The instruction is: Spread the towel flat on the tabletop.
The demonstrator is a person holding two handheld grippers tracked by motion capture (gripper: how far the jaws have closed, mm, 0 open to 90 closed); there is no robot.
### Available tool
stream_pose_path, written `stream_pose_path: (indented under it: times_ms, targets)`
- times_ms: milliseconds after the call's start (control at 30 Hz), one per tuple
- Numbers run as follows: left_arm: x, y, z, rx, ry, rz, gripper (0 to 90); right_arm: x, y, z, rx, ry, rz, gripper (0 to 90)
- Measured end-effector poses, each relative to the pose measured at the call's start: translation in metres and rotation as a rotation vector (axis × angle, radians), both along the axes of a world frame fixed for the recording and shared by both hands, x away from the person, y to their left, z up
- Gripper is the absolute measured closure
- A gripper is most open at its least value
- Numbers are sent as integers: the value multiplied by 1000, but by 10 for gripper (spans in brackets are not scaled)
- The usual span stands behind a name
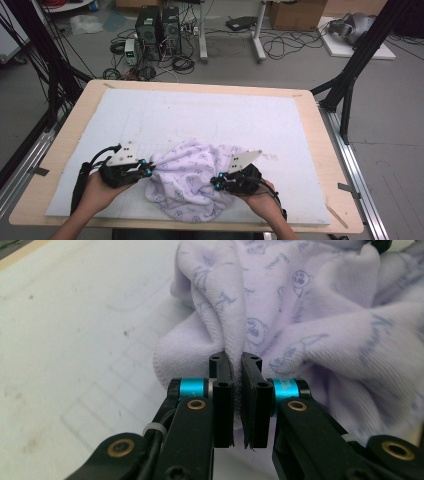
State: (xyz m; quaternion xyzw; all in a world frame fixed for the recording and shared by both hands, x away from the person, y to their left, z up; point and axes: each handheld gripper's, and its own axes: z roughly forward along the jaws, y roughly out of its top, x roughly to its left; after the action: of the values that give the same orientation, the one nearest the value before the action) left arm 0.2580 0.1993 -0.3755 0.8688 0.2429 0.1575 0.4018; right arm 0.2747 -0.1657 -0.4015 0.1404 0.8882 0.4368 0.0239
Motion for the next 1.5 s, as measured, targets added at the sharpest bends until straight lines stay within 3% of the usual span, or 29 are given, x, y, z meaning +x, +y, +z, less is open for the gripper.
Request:
stream_pose_path:
  times_ms: [133, 267, 333, 367, 400, 467, 500, 533, 633, 767, 833, 933, 1000, 1067, 1133, 1200, 1300, 1500]
  targets:
    - [-20, 10, -13, -2, 41, -21, 846, -18, 4, -7, -12, 18, 39, 869]
    - [-21, 8, -24, -5, 66, -49, 802, -26, 3, -14, -43, 51, 60, 864]
    - [-15, 7, -23, -35, 76, -50, 691, -24, -1, -9, -27, 57, 58, 822]
    - [-11, 6, -20, -54, 72, -48, 593, -19, -6, -1, 13, 59, 39, 724]
    - [-7, 6, -17, -63, 69, -46, 593, -19, -6, -1, 13, 59, 39, 724]
    - [2, 4, -9, -81, 58, -43, 561, -12, -12, 8, 36, 48, 15, 664]
    - [7, 2, -6, -95, 49, -37, 534, -2, -18, 16, 44, 28, -25, 609]
    - [13, 1, -2, -100, 44, -37, 534, -2, -18, 16, 44, 28, -25, 609]
    - [32, -7, 4, -119, 40, -22, 514, 19, -28, 22, 43, -4, -120, 522]
    - [62, -27, -5, -107, 87, -7, 448, 47, -39, 14, -14, 7, -239, 411]
    - [75, -38, -15, -75, 116, 4, 411, 60, -42, 6, -32, 27, -273, 386]
    - [87, -47, -26, -83, 160, -14, 459, 76, -44, -8, -78, 48, -319, 370]
    - [90, -49, -31, -75, 172, -46, 666, 84, -45, -15, -88, 84, -327, 386]
    - [89, -50, -33, -54, 163, -56, 828, 87, -44, -21, -98, 112, -299, 496]
    - [87, -49, -31, -48, 152, -56, 853, 87, -43, -26, -106, 141, -251, 668]
    - [84, -46, -27, -50, 136, -51, 861, 85, -41, -28, -126, 155, -206, 775]
    - [78, -38, -20, -64, 109, -35, 865, 80, -40, -25, -125, 148, -170, 821]
    - [67, -16, -6, -114, 66, 11, 866, 73, -39, -8, -58, 90, -150, 833]
